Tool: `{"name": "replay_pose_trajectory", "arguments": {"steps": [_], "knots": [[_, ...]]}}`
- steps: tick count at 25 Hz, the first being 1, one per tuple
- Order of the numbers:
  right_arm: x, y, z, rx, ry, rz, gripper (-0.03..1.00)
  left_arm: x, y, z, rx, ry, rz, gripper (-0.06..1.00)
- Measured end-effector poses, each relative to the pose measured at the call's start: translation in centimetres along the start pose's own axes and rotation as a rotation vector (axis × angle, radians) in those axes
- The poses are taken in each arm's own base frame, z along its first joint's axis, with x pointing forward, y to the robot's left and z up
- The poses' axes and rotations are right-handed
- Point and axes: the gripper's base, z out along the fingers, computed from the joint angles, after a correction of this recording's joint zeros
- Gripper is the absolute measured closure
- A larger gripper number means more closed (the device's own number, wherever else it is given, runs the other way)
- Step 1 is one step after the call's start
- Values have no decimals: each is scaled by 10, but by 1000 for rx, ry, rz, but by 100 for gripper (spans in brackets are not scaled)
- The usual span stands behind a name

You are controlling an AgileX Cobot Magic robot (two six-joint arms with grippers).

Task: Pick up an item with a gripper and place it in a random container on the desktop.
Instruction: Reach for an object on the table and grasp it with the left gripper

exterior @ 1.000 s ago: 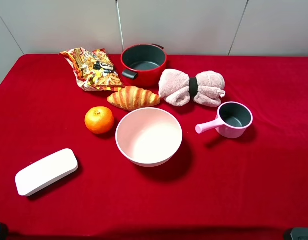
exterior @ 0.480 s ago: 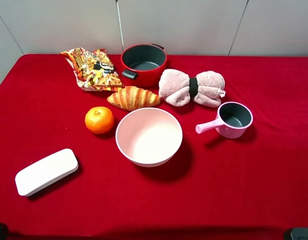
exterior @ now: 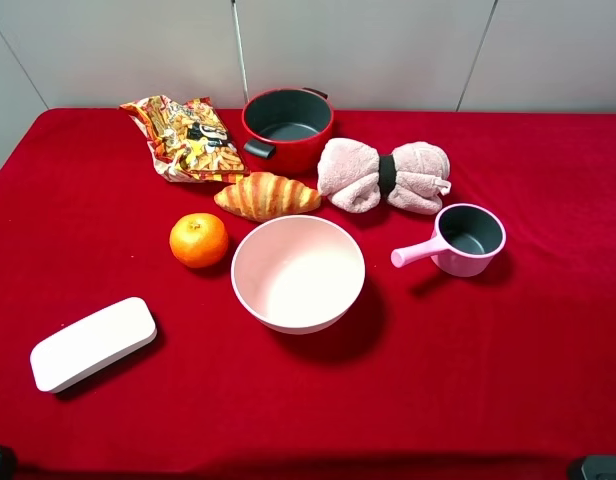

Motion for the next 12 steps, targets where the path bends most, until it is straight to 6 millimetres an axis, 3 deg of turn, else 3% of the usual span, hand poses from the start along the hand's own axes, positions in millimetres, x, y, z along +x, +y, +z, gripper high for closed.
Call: {"name": "replay_pose_trajectory", "arguments": {"steps": [12], "knots": [[0, 0, 0, 0, -1, 0, 28, -63, -3, 24, 155, 217, 170, -5]]}}
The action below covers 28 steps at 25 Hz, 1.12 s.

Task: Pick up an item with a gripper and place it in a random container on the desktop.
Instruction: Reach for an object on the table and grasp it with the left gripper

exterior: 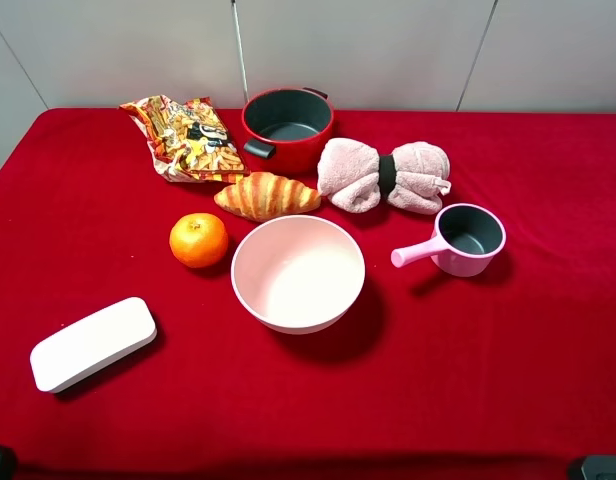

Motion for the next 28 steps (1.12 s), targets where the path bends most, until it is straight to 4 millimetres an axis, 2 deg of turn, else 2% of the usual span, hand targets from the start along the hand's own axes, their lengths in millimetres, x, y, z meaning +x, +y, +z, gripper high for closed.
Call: {"name": "replay_pose_trajectory", "arguments": {"steps": [7, 16, 28], "knots": [[0, 0, 0, 0, 0, 0, 28, -14, -7, 19, 94, 103, 102, -4], [0, 0, 0, 0, 0, 0, 28, -29, -16, 53, 168, 284, 186, -4], [0, 0, 0, 0, 0, 0, 28, -36, -29, 83, 174, 458, 339, -4]]}}
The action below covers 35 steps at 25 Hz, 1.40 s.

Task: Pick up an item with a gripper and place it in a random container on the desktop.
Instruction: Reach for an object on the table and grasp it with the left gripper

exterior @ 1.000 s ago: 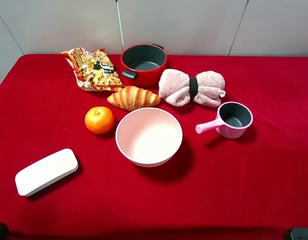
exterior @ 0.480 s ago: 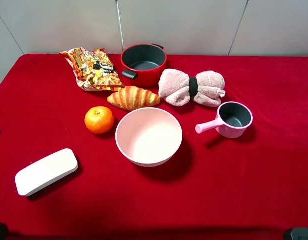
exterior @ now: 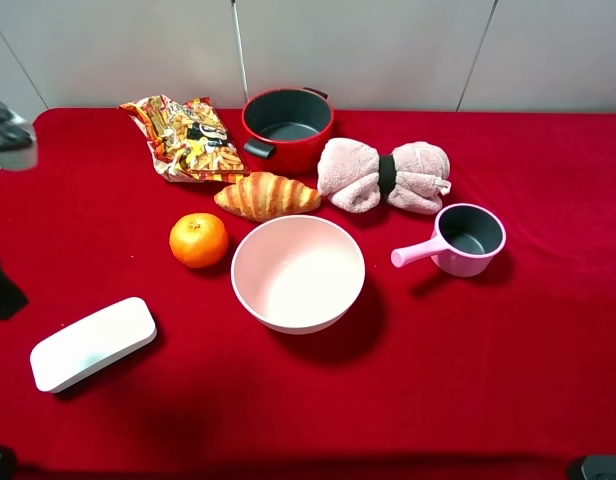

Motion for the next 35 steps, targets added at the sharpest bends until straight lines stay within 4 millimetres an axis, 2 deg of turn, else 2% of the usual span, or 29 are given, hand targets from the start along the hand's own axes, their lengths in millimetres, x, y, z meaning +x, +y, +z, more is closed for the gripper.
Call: {"name": "replay_pose_trajectory", "arguments": {"steps": [13, 21, 31, 35], "knots": [[0, 0, 0, 0, 0, 0, 28, -35, -14, 37, -45, 126, 246, -4], [0, 0, 0, 0, 0, 0, 28, -49, -16, 65, -23, 204, 299, -3], [0, 0, 0, 0, 0, 0, 28, -28, -19, 101, -20, 158, 316, -2], [0, 0, 0, 0, 0, 0, 28, -23, -20, 109, -23, 129, 320, -1]]}}
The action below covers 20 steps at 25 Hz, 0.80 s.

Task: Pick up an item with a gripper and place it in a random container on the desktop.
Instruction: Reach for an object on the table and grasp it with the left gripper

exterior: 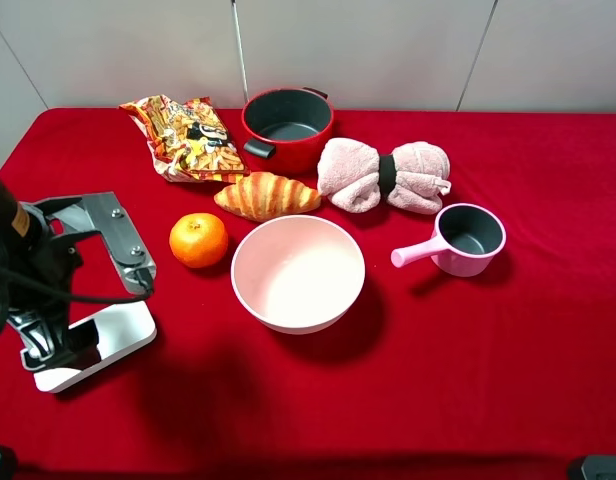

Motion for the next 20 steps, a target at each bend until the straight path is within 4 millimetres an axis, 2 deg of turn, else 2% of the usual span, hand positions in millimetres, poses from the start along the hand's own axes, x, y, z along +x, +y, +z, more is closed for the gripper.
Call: {"name": "replay_pose_trajectory", "arguments": {"steps": [9, 20], "knots": [[0, 0, 0, 0, 0, 0, 28, 6, -4, 12, -8, -29, 5, 1], [0, 0, 0, 0, 0, 0, 28, 5, -3, 13, -32, -57, 10, 4]]}}
